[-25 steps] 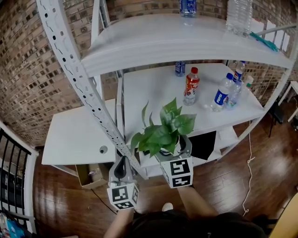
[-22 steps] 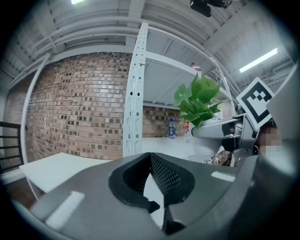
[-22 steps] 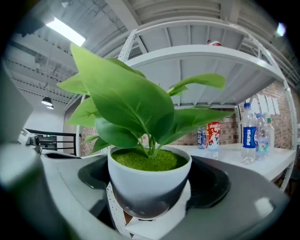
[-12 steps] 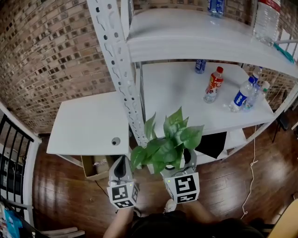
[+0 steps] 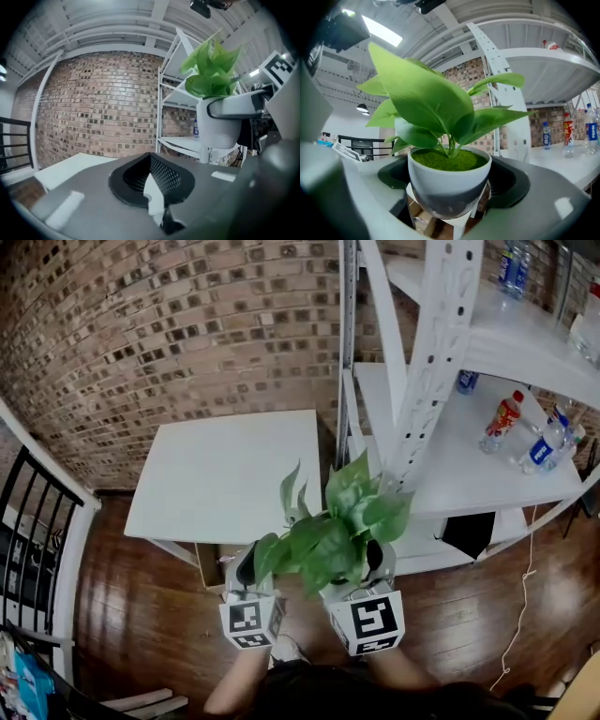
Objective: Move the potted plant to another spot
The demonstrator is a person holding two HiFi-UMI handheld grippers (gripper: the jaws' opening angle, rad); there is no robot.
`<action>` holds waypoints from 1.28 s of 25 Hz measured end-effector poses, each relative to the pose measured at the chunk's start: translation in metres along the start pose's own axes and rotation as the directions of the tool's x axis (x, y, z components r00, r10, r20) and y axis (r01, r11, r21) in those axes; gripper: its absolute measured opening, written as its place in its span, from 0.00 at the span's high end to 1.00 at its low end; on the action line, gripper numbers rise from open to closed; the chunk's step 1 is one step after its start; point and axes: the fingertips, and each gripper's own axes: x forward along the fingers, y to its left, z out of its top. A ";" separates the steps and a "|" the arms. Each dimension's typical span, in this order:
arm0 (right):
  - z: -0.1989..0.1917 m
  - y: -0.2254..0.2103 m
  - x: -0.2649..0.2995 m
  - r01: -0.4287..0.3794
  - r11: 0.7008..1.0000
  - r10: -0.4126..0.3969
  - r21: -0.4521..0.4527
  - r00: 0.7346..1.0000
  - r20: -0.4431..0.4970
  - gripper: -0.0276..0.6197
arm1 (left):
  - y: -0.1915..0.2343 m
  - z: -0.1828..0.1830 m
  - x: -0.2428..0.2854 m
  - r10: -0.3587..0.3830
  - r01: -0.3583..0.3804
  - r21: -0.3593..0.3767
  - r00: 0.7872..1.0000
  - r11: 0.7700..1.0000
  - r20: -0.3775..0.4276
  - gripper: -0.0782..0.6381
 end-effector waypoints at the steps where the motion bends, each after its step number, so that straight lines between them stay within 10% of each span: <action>1: 0.001 0.008 0.013 0.003 1.000 -0.003 -0.004 1.000 0.014 0.21 | 0.013 0.003 0.001 -0.011 0.011 0.000 1.000 1.000 0.018 0.87; 11: -0.040 0.083 0.145 0.074 0.997 -0.075 -0.038 0.997 -0.025 0.21 | 0.142 -0.006 -0.002 -0.062 0.063 -0.016 0.997 0.998 0.052 0.87; 32: -0.273 0.065 0.273 0.101 0.994 -0.106 -0.041 0.980 -0.166 0.21 | 0.171 -0.063 0.048 -0.143 0.144 0.005 0.986 0.990 0.083 0.87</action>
